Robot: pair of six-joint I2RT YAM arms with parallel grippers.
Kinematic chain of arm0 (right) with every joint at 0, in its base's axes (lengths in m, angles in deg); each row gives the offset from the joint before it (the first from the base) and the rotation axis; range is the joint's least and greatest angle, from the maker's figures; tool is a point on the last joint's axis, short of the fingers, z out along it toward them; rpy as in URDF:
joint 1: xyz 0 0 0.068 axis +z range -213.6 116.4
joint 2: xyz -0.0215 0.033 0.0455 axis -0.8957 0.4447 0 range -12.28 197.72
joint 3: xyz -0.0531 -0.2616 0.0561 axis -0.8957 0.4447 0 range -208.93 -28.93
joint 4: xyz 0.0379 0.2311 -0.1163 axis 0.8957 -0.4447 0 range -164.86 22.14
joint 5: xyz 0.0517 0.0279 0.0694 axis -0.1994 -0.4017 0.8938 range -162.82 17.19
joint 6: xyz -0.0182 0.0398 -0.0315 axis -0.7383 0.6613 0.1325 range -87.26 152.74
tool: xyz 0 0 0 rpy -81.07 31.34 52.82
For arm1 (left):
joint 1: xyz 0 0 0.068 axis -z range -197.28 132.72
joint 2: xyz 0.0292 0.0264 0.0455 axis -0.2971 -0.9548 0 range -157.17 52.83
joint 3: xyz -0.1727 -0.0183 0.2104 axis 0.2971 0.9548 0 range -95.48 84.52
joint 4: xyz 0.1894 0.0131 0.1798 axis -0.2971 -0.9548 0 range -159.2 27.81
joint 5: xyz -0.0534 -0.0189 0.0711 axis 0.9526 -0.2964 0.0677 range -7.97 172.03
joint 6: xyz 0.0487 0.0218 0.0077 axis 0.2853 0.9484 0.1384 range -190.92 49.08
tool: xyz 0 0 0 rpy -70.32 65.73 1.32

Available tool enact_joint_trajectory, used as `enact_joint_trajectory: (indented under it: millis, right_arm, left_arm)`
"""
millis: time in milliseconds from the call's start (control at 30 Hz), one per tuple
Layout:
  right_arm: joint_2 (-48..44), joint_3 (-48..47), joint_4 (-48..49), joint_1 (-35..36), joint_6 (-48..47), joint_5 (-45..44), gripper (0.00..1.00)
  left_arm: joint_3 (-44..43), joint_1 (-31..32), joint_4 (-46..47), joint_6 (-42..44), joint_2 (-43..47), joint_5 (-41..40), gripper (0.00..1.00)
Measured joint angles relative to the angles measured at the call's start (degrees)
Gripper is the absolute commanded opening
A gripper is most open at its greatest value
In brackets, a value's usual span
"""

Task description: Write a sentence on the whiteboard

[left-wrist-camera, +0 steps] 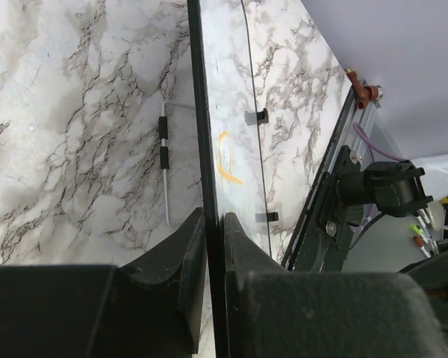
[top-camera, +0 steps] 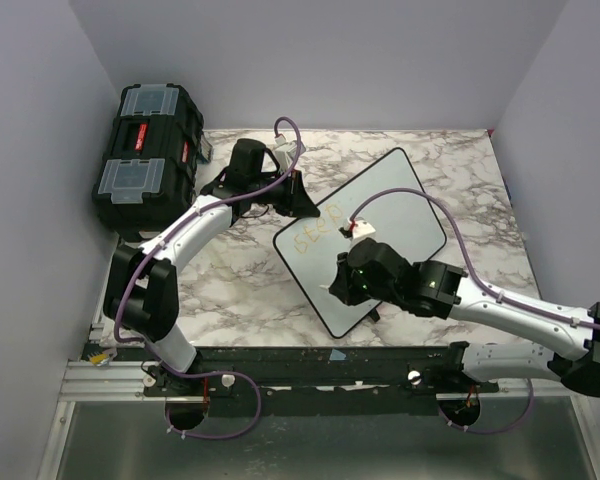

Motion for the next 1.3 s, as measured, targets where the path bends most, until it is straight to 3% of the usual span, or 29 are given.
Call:
enact_joint_trajectory:
  millis: [867,1300]
  right_arm:
    - [5.8,-0.3,7.0,2.4,0.9,-4.8,0.01]
    - [5.9,-0.3,5.3,2.6,2.5,-13.9,0.01]
  left_arm:
    - [1.4,0.7,0.9,-0.5,2.2,-1.4,0.00]
    - [1.5,0.8,0.9,-0.5,2.2,-2.0,0.00]
